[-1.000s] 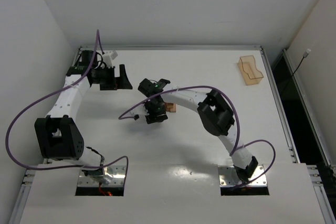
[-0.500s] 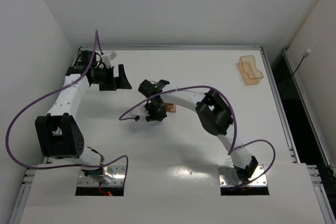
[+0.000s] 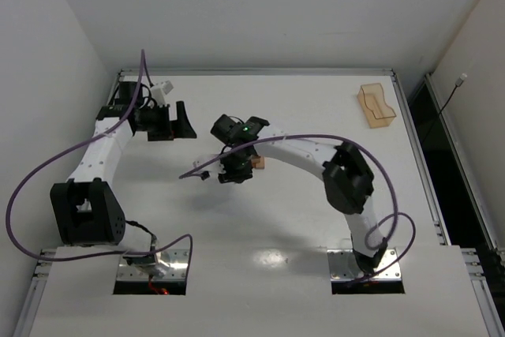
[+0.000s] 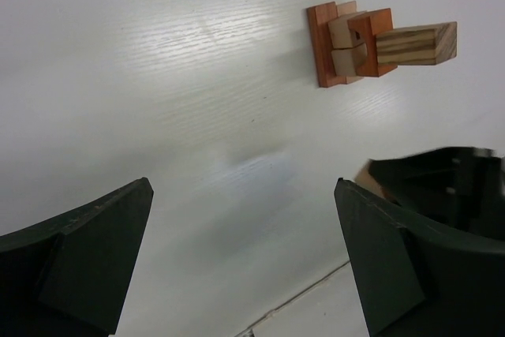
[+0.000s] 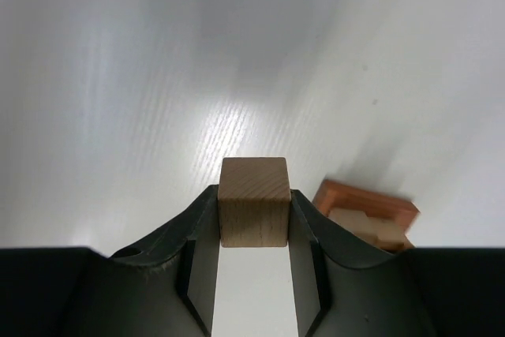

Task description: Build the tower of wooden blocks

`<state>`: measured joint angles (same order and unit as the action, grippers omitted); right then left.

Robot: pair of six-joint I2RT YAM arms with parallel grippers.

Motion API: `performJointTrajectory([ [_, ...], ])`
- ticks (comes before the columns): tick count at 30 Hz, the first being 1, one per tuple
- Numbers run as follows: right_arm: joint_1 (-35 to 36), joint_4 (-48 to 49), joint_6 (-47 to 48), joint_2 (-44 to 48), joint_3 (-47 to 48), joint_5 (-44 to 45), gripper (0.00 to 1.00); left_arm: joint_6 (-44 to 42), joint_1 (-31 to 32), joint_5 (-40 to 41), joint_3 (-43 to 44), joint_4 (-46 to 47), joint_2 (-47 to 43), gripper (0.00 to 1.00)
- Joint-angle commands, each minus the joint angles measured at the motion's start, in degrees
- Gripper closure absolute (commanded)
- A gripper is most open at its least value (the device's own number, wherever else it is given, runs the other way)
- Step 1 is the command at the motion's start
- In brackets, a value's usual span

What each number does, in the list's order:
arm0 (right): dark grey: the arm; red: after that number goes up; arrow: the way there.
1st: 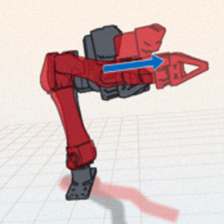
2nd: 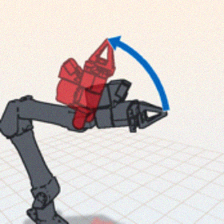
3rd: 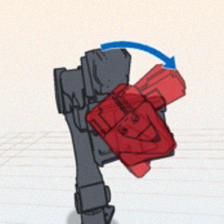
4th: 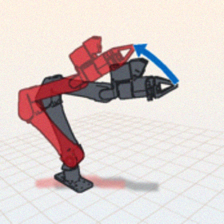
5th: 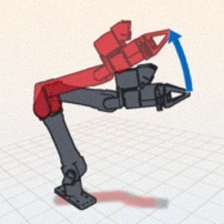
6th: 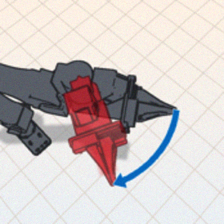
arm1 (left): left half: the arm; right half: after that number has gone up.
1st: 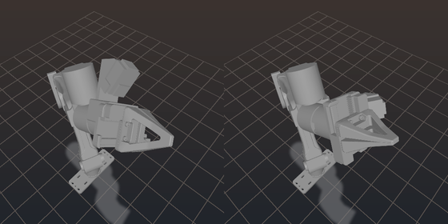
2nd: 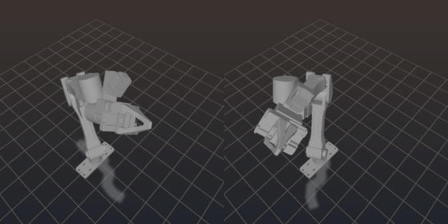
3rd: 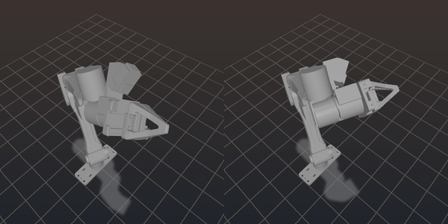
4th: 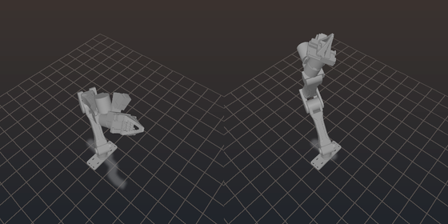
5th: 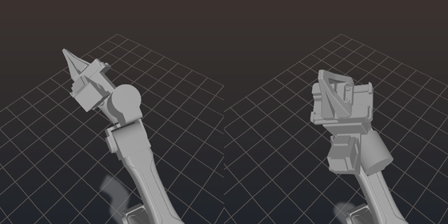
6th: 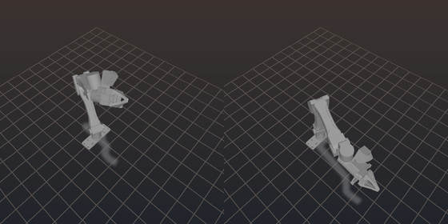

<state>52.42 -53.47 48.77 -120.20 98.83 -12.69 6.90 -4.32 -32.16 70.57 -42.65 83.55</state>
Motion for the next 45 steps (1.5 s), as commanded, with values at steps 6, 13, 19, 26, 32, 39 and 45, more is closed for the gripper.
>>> performJointTrajectory([
  [6, -2.15, 21.03, -32.57, 27.01, -12.5, 7.45, 1.0, 5.13, -1.92, 2.88, -7.35, 6.52, -13.22, 0.03],
  [13, -6.45, 28.76, -53.5, 32.83, -18.22, 23.5, 1.0, 7.87, -1.92, 7.38, -14.66, 10.48, -22.89, 0.03],
  [19, -14.88, 40.1, -55.29, 37.41, -28.58, 5.78, 1.0, 4.62, -1.92, 6.59, -17.04, 11.72, -25.28, 0.01],
  [26, -23.06, 46.52, -49.66, 38.46, -29.83, -15.07, 1.0, 3.39, -1.92, 3.25, -17.57, 13.56, -20.89, 0.01],
  [32, -24.74, 49.0, -47.47, 39.52, -33.35, -1.85, 1.0, 2.6, -1.92, 2.54, -17.57, 13.47, -20.35, 0.01],
  [39, -25.53, 47.93, -46.75, 46.27, -38.69, 14.87, 1.0, 2.6, -1.92, 1.4, -17.57, 13.56, -20.35, 0.01],
  [45, -26.06, 58.9, -48.33, 54.45, -48.62, 5.5, 1.0, 3.73, -1.92, 0.87, -18.88, 14.18, -20.97, 0.01],
])
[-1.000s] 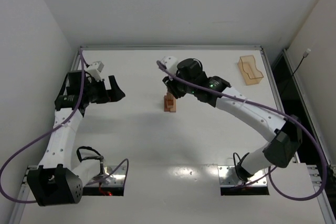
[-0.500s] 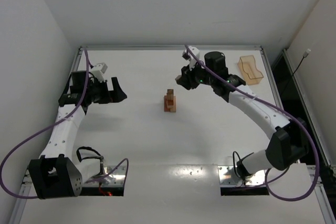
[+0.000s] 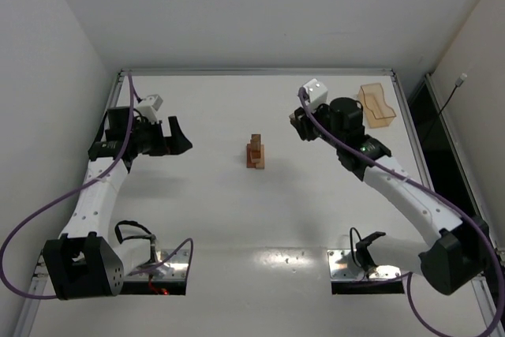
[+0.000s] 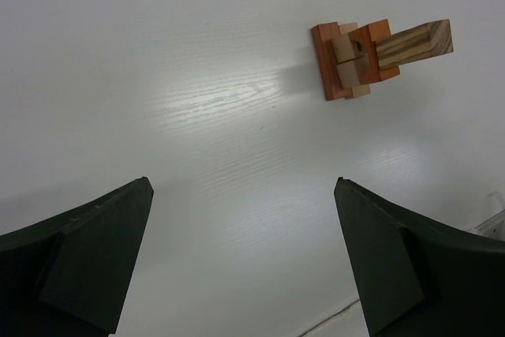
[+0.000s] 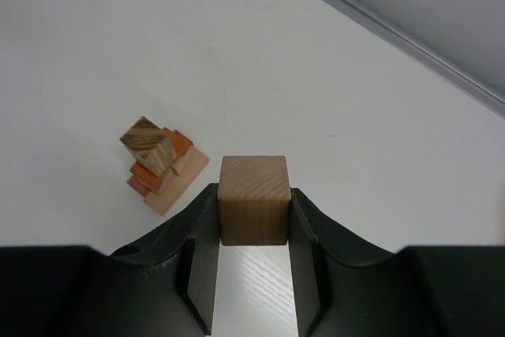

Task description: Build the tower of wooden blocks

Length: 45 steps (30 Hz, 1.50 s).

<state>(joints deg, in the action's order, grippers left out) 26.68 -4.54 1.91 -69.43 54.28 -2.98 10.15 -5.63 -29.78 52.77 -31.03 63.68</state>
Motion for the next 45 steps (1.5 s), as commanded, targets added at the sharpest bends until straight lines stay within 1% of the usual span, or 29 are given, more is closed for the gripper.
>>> performJointTrajectory([
  [1, -0.31, 12.68, -3.04, 4.47, -6.01, -5.62, 1.0, 0.48, -0.61, -1.51, -1.09, 3.16, -1.1, 0.01],
  [2, 0.21, 15.41, -3.93, 5.09, -9.34, -8.07, 1.0, 0.48, -0.61, -1.51, -1.7, 3.16, -1.71, 0.01],
  [3, 0.22, 20.57, -4.72, 5.09, -10.85, -9.74, 1.0, 0.48, -0.61, -1.51, -1.71, 3.16, -1.72, 0.01],
  [6, -0.31, 28.67, -9.55, 5.09, -14.72, -15.63, 1.0, 0.48, -0.61, -0.98, -2.32, 3.16, -2.24, 0.01],
  [8, -0.84, 33.25, -10.78, 4.3, -18.05, -19.32, 1.0, 0.48, -0.61, -0.98, -2.32, 3.16, -2.24, 0.01],
  [9, -0.84, 38.84, -10.79, 4.3, -19.46, -20.38, 1.0, 0.48, -0.61, -0.98, -2.93, 3.86, -2.24, 0.01],
  [10, -0.84, 40.81, -10.09, 4.3, -21.65, -21.18, 1.0, 0.48, -0.61, -0.98, -3.46, 4.39, -2.24, 0.01],
  [15, -1.54, 44.26, -9.56, 2.46, -22.99, -22.59, 1.0, 0.48, -0.61, -0.98, -4.7, 6.15, -2.24, 0.01],
  [21, -0.84, 52.87, -10.88, -1.31, -24.14, -24.7, 1.0, 1.1, -0.61, -0.98, -4.7, 6.15, 0.3, 0.01],
  [24, -0.84, 54.28, -11.4, -4.38, -22.56, -26.72, 1.0, 1.1, -0.61, -0.98, -4.08, 6.15, 2.32, 0.01],
  [25, -0.84, 54.28, -10.88, -5.1, -21.77, -26.72, 0.97, 1.1, -0.61, -0.98, -4.08, 6.15, 2.33, 0.01],
  [27, -0.31, 54.81, -10.88, -6.5, -21.07, -26.72, 0.97, 1.1, -0.61, -0.98, -3.38, 6.15, 4.07, 0.01],
  [28, -0.31, 55.77, -11.92, -8.08, -20.36, -26.72, 0.97, 1.1, -0.61, -0.98, -3.38, 6.67, 4.08, 0.01],
  [30, -0.31, 57.45, -11.93, -9.75, -19.4, -26.72, 1.0, 1.1, -0.61, -0.98, -2.85, 6.68, 5.92, 0.01],
  [32, -0.31, 59.72, -12.46, -11.95, -18.08, -26.72, 1.0, 1.1, -0.61, -0.98, -2.15, 6.68, 6.46, 0.01],
  [35, -0.31, 60.61, -13.77, -14.76, -16.58, -26.2, 1.0, 1.1, -0.61, -0.98, -1.62, 6.68, 7.94, 0.01],
  [41, 0.22, 63.51, -15.79, -17.75, -13.85, -28.3, 1.0, 1.1, -0.61, -1.51, -1.09, 7.21, 9.7, 0.01],
  [45, 1.27, 67.98, -16.41, -18.9, -13.85, -29.36, 1.0, 1.1, -0.61, -2.12, 0.14, 7.21, 10.32, 0.01],
])
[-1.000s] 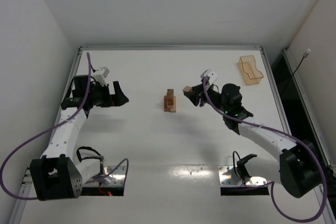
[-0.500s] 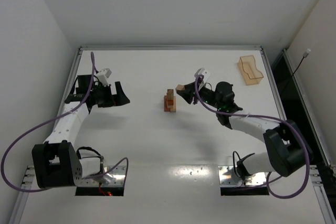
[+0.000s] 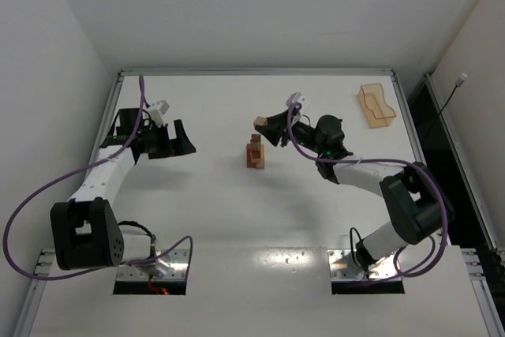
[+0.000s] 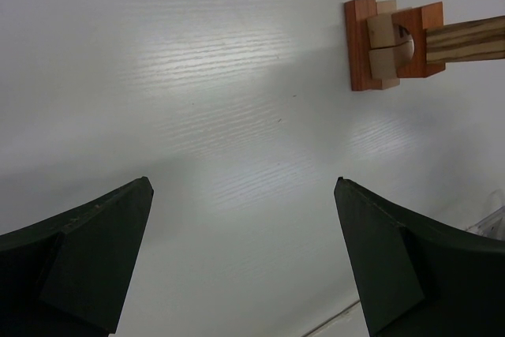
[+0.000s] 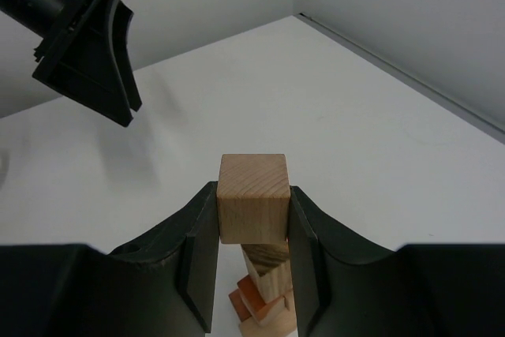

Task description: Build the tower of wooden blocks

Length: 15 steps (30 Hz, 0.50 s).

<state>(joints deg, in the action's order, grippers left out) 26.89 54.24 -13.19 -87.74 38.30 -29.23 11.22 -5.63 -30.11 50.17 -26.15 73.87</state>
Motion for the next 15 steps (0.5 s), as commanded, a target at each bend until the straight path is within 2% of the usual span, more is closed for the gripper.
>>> performJointTrajectory([
  [1, 1.58, 10.09, -1.31, -1.19, 2.13, -3.63, 1.0, 0.03, -0.61, -2.58, 3.35, 2.33, 0.75, 0.01],
  [9, 3.16, 18.79, -1.32, -4.01, 0.98, -6.1, 1.0, -2.79, -0.61, -9.09, 5.73, 0.84, 3.38, 0.01],
  [15, 3.16, 22.75, 0.45, -5.95, -0.94, -7.68, 1.0, -2.79, -0.61, -9.09, 5.73, 1.36, 3.92, 0.01],
])
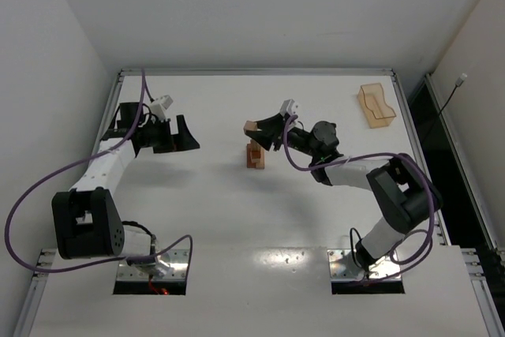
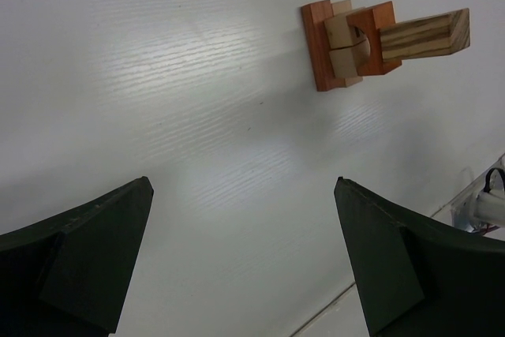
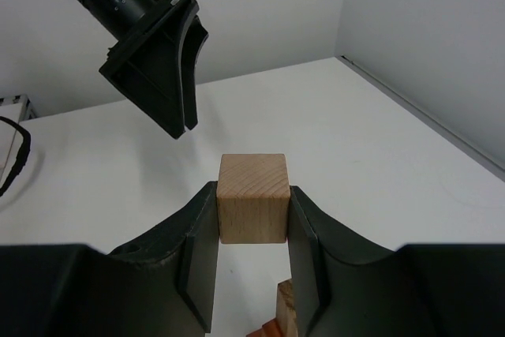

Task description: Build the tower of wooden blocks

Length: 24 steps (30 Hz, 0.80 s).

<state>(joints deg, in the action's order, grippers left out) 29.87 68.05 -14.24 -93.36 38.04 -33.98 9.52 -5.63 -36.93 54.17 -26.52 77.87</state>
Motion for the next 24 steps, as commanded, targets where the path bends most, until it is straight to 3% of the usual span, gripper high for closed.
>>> performJointTrajectory([
  [1, 0.19, 9.55, 1.5, -1.11, -0.69, -2.94, 1.0, -1.08, -0.61, -2.27, 1.73, 1.74, 0.44, 0.01],
  [24, -2.53, 13.15, -0.88, -8.76, 1.07, 0.31, 1.0, -1.08, -0.61, -4.46, 2.78, 3.32, 6.68, 0.01],
])
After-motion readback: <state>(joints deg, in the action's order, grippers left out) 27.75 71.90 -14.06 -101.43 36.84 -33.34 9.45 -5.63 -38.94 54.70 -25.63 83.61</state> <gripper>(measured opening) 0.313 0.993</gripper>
